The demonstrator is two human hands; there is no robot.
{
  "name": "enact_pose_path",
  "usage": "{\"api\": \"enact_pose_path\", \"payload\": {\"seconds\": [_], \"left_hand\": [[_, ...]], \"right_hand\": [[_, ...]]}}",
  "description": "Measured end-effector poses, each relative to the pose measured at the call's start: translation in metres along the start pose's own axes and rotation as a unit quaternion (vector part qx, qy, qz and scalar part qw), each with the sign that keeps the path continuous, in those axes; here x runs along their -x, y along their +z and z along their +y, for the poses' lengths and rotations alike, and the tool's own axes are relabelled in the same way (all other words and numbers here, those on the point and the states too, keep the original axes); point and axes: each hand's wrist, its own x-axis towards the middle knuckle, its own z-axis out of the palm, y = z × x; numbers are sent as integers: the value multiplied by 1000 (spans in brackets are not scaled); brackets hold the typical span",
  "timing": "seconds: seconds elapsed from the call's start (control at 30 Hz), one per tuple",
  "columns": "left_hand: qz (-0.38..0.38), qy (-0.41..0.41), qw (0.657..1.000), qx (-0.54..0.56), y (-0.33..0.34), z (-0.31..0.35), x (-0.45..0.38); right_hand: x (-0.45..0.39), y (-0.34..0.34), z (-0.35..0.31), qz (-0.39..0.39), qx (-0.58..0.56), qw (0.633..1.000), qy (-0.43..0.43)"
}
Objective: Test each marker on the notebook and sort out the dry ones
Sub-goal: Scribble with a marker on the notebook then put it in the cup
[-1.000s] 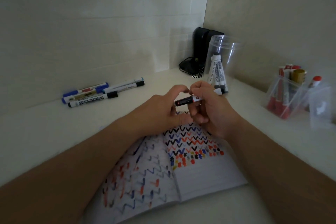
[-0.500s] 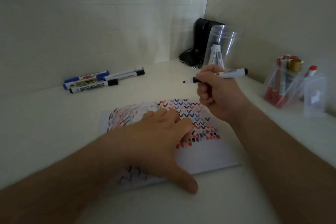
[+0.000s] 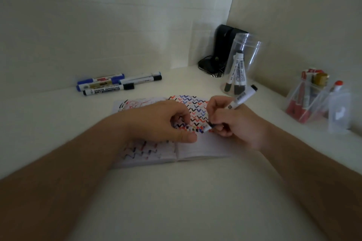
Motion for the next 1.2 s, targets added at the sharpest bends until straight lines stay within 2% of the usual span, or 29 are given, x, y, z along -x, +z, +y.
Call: {"api": "enact_pose_path", "payload": {"seconds": [0.1, 0.23, 0.3, 0.57, 0.9, 1.0, 1.2], "left_hand": [[42, 14, 999, -12, 9, -6, -6], [36, 1, 997, -65, 17, -3, -15], [25, -6, 998, -65, 17, -2, -18], [10, -3, 998, -60, 15, -3, -20], [21, 7, 998, -60, 16, -4, -20], [20, 4, 998, -57, 16, -4, -20], [25, 6, 998, -56, 17, -5, -19]], "right_hand": [[4, 5, 7, 22, -6, 1000, -17], [0, 0, 7, 104, 39, 992, -56], [-1, 0, 9, 121, 60, 989, -60], [-2, 6, 15, 129, 141, 981, -17], [1, 12, 12, 142, 176, 974, -8], [0, 10, 13, 150, 154, 977, -8], [4, 13, 11, 136, 176, 975, -20]]}}
